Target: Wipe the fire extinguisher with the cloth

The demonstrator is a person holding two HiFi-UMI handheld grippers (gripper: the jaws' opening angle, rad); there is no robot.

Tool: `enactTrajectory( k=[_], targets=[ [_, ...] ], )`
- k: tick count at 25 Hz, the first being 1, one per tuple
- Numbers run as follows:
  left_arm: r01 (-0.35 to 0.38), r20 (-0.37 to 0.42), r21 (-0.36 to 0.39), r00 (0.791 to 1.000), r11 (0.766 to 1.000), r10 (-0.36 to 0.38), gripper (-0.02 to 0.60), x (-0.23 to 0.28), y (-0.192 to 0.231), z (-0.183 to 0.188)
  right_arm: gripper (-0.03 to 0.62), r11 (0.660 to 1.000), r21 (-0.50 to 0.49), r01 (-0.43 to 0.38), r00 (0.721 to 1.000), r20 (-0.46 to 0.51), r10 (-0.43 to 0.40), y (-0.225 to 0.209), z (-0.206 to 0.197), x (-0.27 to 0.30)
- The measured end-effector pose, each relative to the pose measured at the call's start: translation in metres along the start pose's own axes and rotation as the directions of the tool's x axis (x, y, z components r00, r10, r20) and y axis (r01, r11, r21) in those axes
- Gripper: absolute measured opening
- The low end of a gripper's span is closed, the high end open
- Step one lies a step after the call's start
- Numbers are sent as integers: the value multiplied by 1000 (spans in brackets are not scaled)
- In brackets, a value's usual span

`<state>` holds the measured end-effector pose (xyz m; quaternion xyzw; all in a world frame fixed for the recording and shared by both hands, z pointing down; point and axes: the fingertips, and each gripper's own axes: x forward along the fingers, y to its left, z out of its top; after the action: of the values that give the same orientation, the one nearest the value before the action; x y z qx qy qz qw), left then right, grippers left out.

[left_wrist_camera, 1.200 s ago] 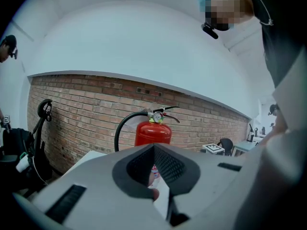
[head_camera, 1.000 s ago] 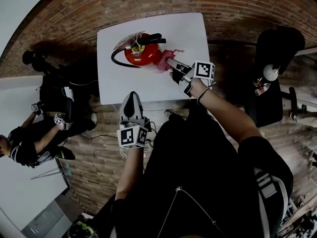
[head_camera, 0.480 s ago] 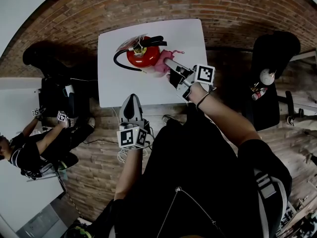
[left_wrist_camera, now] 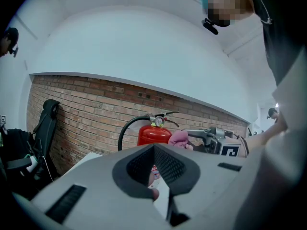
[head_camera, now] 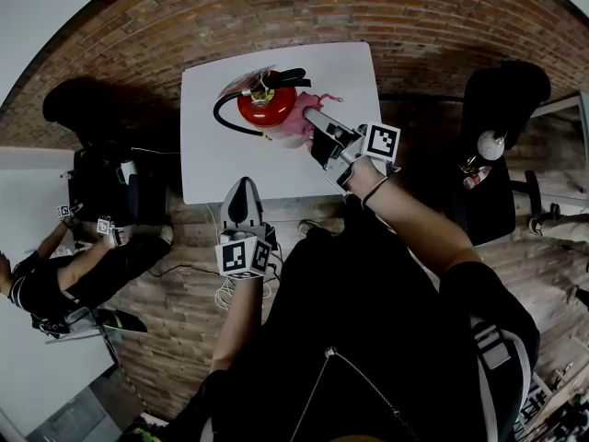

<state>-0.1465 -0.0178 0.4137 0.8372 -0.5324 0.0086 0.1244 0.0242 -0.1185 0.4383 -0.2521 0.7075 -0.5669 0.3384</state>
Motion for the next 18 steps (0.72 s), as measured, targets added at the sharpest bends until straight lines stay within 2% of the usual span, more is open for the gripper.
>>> enactTrajectory(
  k=[9,14,18],
  targets=[
    [35,-29,-14,999,999,-35,8,-6,3,-6,94,998,26,-64,995,78,62,22,-3,-6],
    [53,-16,-5,998,999,-53,8,-8,10,-4,94,993,16,-117,984,136,114,30,-3,-19],
    [68,-24,-6,997,998,-69,8,-12,15,-7,94,994,-14,-105,977,185,105,20,-4,-35]
  ],
)
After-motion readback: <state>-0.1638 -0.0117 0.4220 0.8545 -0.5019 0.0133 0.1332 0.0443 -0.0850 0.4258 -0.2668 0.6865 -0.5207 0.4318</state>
